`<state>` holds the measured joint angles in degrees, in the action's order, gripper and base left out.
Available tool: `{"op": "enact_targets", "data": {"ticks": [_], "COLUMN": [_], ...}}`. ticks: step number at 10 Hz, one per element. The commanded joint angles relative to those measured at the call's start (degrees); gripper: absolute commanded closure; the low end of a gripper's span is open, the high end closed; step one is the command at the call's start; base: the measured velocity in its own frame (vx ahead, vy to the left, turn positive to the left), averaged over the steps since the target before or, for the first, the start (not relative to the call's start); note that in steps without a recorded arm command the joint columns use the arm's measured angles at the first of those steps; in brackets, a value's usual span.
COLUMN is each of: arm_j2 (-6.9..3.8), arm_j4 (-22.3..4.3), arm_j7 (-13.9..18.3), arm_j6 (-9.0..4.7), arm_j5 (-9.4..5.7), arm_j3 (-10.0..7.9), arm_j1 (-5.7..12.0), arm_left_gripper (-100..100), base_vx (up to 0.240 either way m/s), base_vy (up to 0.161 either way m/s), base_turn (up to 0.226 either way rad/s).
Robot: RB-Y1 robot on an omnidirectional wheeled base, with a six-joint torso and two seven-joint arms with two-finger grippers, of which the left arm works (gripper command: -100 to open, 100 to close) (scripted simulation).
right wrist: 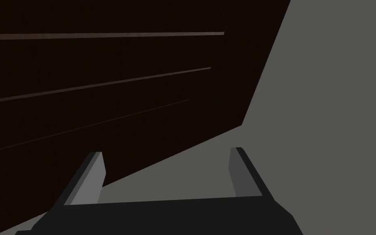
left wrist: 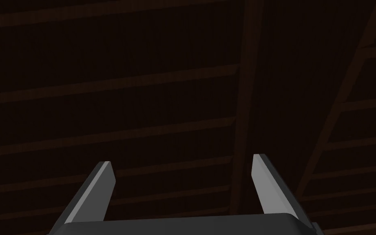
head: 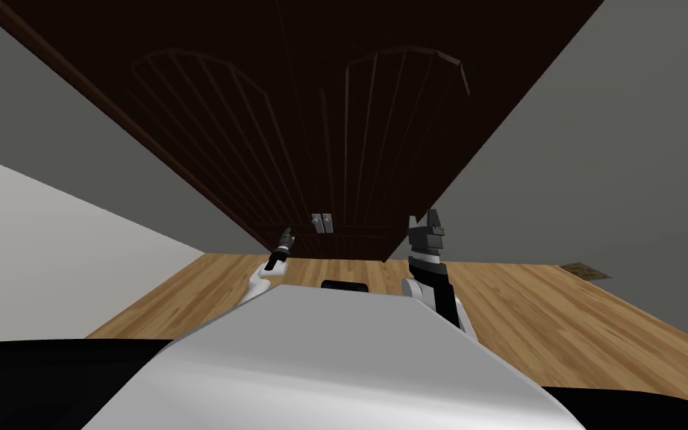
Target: Pull the door open
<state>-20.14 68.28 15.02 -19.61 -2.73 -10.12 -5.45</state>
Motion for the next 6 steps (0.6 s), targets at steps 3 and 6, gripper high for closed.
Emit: {"op": "enact_targets", "data": {"ticks": [3,6], "arm_j2": [1.65,2.16], "arm_j4": [0.9,-0.1], "arm_j7": [-0.2,-0.2], "arm_j6": [-0.20,-1.03], "arm_j5": [0.38,0.53], "arm_j3": [1.95,2.75], "arm_j1": [2.00,3.20], "arm_left_gripper": [-100,-100], "base_vx": [0.189,0.158], "base_vy": [-0.065,-0.083], "base_turn": [-0.131,-0.101]}}
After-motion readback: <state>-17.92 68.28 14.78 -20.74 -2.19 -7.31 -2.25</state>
